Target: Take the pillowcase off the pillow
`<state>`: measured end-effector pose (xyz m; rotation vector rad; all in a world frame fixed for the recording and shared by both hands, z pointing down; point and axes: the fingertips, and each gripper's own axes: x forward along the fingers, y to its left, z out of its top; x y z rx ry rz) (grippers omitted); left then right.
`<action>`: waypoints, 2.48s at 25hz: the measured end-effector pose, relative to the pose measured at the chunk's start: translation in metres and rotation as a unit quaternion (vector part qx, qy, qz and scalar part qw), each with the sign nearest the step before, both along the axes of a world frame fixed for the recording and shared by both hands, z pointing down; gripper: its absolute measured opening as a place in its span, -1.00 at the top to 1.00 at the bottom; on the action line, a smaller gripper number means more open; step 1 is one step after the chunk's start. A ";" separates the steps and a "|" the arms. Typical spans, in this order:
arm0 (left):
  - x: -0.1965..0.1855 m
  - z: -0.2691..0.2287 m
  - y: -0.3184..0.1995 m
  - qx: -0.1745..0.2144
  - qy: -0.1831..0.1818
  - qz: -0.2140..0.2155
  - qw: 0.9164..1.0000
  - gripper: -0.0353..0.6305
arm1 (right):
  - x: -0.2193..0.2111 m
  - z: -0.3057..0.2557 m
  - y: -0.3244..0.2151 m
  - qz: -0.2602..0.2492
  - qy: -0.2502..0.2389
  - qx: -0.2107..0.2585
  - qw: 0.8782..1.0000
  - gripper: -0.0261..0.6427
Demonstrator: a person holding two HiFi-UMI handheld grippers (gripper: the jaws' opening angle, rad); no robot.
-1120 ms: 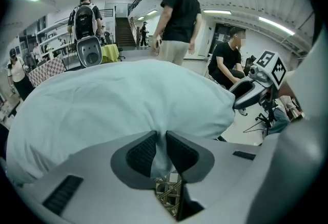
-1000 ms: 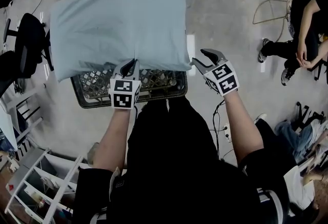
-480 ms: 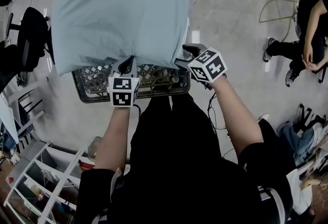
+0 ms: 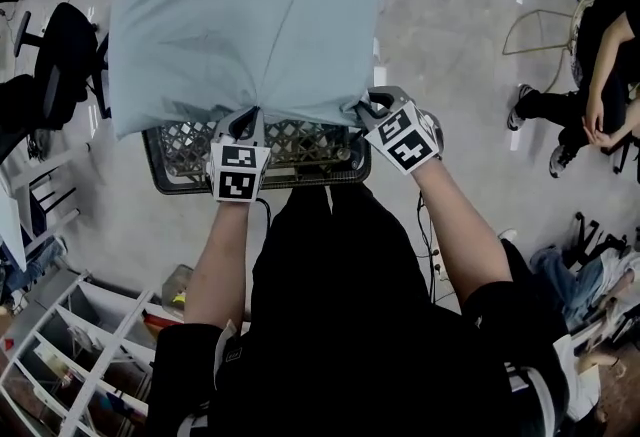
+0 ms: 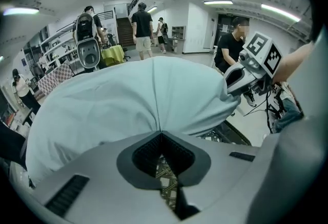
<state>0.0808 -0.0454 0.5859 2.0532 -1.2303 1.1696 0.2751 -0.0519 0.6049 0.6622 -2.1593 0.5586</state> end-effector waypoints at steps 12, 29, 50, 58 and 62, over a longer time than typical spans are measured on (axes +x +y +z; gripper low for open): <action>-0.088 -0.020 -0.015 0.032 0.018 -0.078 0.996 0.88 | 0.041 -0.005 -0.026 0.056 0.009 -0.039 0.998 0.76; -0.030 0.022 -0.006 0.015 -0.028 0.047 0.998 0.82 | 0.021 -0.030 -0.007 0.073 -0.040 -0.067 0.994 0.76; 0.083 -0.032 0.063 0.011 0.110 0.083 0.990 0.38 | 0.001 -0.041 0.020 0.103 -0.075 -0.110 0.986 0.78; 0.087 -0.003 0.051 -0.008 0.075 0.082 0.994 0.63 | -0.006 -0.039 0.032 0.096 -0.070 -0.100 0.988 0.78; 0.065 -0.002 0.049 0.000 0.051 0.098 0.994 0.86 | -0.005 -0.044 0.029 0.081 -0.069 -0.090 0.990 0.78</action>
